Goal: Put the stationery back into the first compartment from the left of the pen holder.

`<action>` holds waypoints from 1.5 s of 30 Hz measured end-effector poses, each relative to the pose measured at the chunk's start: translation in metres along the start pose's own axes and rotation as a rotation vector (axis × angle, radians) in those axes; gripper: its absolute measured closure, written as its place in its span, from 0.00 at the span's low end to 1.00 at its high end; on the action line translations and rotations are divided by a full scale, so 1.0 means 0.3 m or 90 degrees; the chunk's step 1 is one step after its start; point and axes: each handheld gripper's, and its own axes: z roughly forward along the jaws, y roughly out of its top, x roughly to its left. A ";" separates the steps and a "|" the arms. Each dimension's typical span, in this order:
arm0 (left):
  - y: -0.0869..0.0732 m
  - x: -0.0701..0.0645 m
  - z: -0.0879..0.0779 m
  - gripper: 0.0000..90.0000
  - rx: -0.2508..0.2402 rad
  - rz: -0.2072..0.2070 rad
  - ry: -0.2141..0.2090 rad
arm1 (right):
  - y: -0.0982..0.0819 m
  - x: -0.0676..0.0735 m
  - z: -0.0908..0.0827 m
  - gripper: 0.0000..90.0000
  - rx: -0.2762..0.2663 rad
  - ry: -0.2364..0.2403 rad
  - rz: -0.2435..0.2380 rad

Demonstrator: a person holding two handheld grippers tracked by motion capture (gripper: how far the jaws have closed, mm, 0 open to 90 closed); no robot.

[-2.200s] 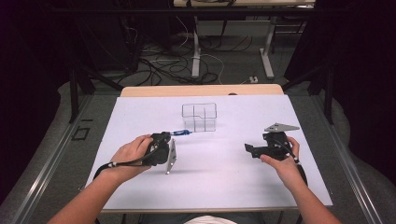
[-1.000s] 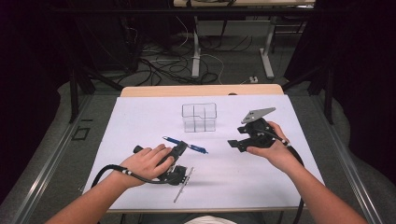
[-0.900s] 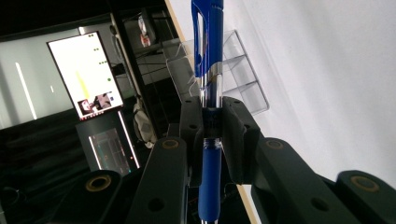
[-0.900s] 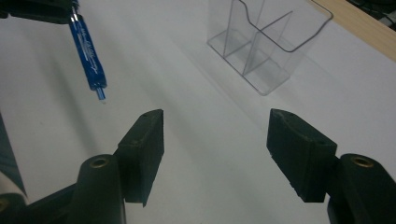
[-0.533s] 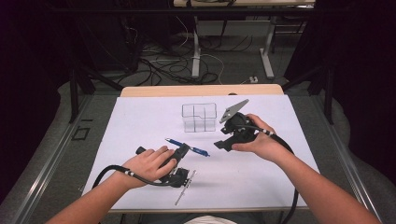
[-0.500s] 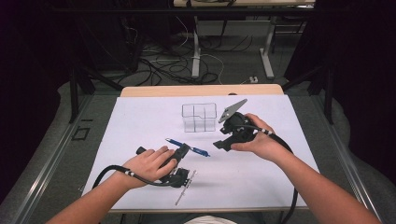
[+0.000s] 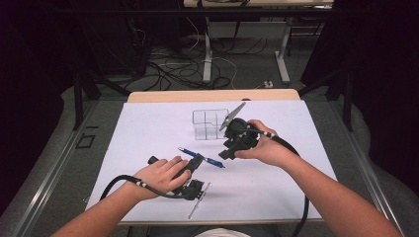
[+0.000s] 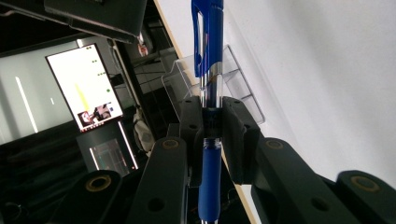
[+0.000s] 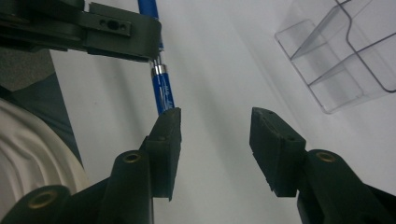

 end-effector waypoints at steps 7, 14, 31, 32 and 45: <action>0.020 0.002 0.014 0.88 -0.023 -0.007 0.013 | 0.018 0.024 0.021 0.65 0.022 0.028 -0.005; 0.032 0.012 0.020 0.88 -0.027 -0.007 0.017 | 0.027 0.041 0.049 0.69 0.044 0.038 -0.011; 0.045 0.013 0.014 0.88 -0.011 0.014 0.008 | 0.038 0.058 0.096 0.82 0.082 0.052 -0.015; 0.044 0.009 0.016 0.88 -0.014 0.016 0.009 | 0.039 0.059 0.098 0.84 0.084 0.050 -0.015; 0.038 0.014 0.018 0.87 -0.010 0.022 -0.001 | 0.051 0.058 0.113 0.88 0.095 0.054 -0.028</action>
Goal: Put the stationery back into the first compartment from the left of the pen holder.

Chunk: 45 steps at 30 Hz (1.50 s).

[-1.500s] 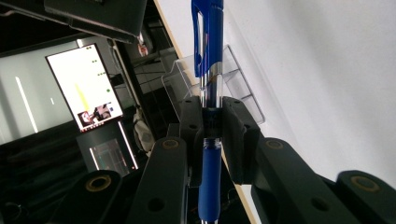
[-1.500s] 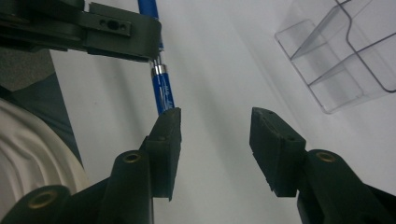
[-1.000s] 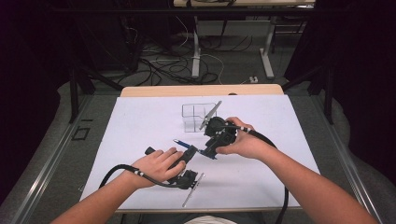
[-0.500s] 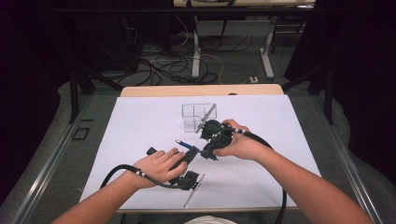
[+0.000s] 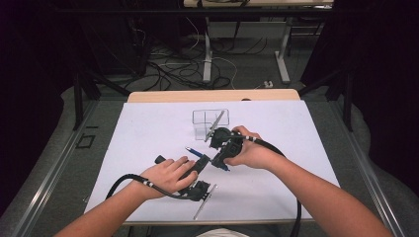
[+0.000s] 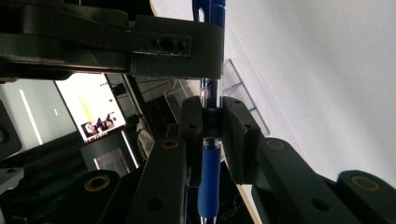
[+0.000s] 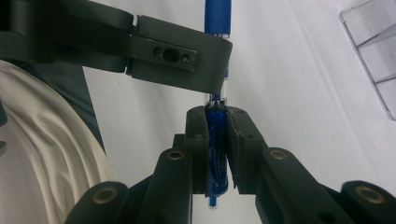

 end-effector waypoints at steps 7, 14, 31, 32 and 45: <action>-0.022 0.018 -0.009 0.78 0.003 -0.039 0.004 | -0.003 -0.013 -0.008 0.89 -0.010 -0.022 0.005; -0.063 0.013 -0.022 0.71 0.020 -0.076 0.020 | -0.005 -0.054 -0.020 0.89 -0.034 -0.053 0.030; -0.198 -0.028 -0.013 0.54 0.003 -0.407 0.008 | 0.050 -0.113 -0.050 0.88 -0.205 -0.117 0.066; -0.207 -0.026 -0.012 0.52 0.001 -0.441 -0.002 | 0.055 -0.113 -0.053 0.88 -0.214 -0.118 0.069; -0.349 -0.057 0.018 0.31 -0.039 -0.895 -0.074 | 0.127 -0.137 -0.043 0.88 -0.313 -0.157 0.087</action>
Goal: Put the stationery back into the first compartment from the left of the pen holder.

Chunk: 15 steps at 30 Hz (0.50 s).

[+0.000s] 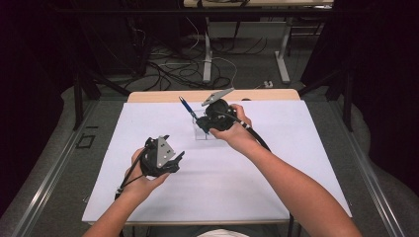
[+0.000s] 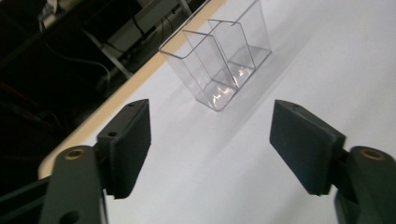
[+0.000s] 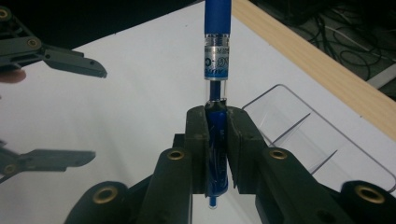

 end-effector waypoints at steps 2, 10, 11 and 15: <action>-0.016 0.012 0.002 0.26 -0.007 -0.033 -0.007 | 0.006 -0.004 0.012 0.88 -0.020 -0.008 0.003; -0.060 0.047 0.016 0.17 0.000 -0.158 -0.043 | 0.028 -0.031 0.052 0.88 -0.065 -0.040 0.025; -0.066 0.049 0.019 0.17 -0.003 -0.181 -0.051 | 0.030 -0.033 0.056 0.88 -0.067 -0.043 0.029; -0.087 0.064 0.026 0.13 -0.006 -0.234 -0.074 | 0.035 -0.049 0.080 0.88 -0.085 -0.062 0.036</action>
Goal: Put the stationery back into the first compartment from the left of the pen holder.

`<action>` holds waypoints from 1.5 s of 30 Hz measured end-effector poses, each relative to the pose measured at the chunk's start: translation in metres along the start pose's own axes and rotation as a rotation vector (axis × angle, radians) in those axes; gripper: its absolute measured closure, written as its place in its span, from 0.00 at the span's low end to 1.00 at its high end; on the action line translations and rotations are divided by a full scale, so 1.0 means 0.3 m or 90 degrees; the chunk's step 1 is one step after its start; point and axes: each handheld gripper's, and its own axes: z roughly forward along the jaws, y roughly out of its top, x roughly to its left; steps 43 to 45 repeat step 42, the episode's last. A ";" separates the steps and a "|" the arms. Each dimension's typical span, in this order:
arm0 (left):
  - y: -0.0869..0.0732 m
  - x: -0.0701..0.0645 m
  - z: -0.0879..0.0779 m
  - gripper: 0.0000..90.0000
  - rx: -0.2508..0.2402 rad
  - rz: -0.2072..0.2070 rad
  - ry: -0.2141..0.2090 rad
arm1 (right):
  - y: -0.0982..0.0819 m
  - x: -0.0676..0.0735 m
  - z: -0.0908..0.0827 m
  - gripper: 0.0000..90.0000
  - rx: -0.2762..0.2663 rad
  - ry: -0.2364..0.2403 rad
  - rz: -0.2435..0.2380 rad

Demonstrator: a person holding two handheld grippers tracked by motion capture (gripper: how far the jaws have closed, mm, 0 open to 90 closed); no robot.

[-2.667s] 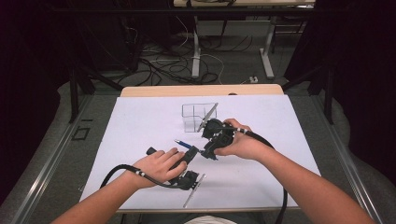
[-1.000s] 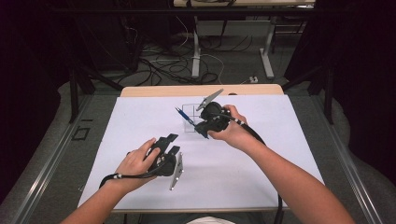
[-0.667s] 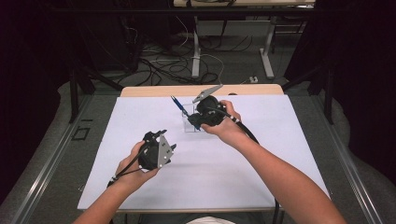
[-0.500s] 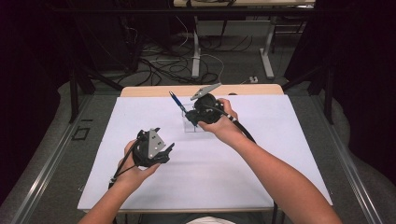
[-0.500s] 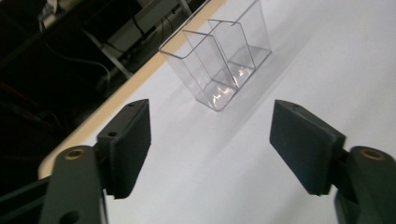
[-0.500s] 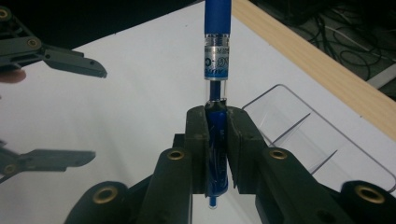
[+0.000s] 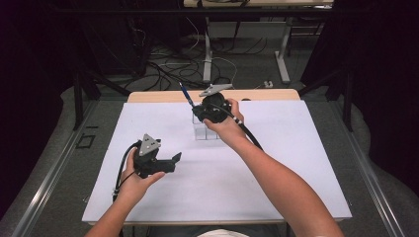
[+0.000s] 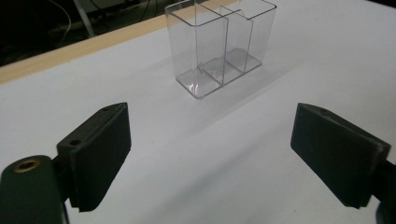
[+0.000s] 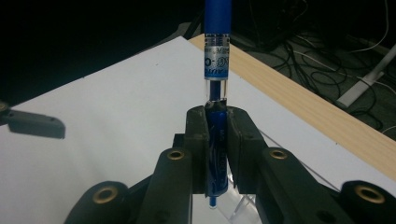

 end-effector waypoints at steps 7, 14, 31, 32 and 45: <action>-0.020 0.007 0.004 0.04 -0.001 -0.026 -0.015 | -0.023 -0.044 0.068 0.88 -0.008 -0.028 0.018; -0.029 0.020 0.008 0.02 -0.011 -0.050 -0.026 | -0.038 -0.075 0.127 0.88 -0.018 -0.045 0.022; -0.038 0.038 0.005 0.02 -0.013 -0.058 -0.020 | -0.099 -0.093 0.196 0.77 0.026 -0.035 0.037; -0.038 0.038 0.004 0.02 -0.013 -0.062 -0.021 | -0.097 -0.092 0.191 0.71 0.024 -0.042 0.037; -0.035 0.067 -0.012 0.01 -0.034 -0.093 -0.014 | -0.109 -0.078 -0.020 0.40 -0.023 -0.070 0.041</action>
